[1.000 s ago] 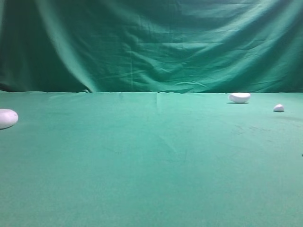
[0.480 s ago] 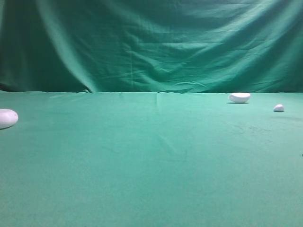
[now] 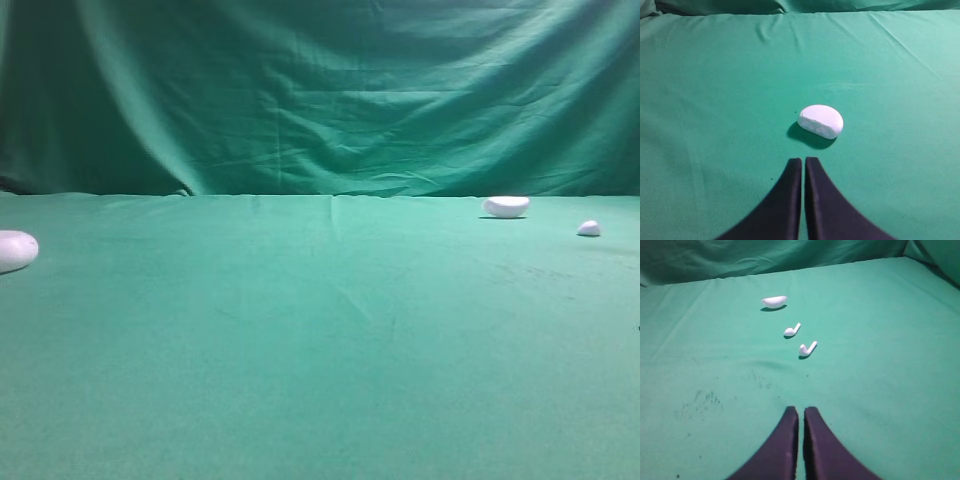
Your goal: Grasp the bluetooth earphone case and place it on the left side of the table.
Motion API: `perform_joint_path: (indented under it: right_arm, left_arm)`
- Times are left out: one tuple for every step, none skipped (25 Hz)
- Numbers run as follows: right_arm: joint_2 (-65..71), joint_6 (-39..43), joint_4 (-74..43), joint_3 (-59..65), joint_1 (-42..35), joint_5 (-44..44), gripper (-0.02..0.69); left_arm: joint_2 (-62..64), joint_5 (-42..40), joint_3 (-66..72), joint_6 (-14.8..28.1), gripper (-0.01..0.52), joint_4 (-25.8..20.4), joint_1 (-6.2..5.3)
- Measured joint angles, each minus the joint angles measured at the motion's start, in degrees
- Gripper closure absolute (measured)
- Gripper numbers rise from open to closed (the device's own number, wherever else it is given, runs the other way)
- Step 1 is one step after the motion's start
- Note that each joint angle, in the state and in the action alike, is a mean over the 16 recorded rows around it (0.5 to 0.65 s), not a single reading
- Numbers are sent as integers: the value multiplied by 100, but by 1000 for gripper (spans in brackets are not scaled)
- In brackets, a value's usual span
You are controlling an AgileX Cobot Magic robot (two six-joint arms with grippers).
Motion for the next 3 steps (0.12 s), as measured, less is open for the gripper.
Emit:
perform_joint_path:
  right_arm:
    - [0, -1, 0, 0, 0, 0, 665]
    - [0, 0, 0, 0, 0, 0, 665]
    - [0, 0, 0, 0, 0, 0, 665]
  left_arm:
    - [0, 0, 0, 0, 514, 0, 0]
    - [0, 0, 0, 0, 514, 0, 0]
    - [0, 0, 0, 0, 514, 0, 0]
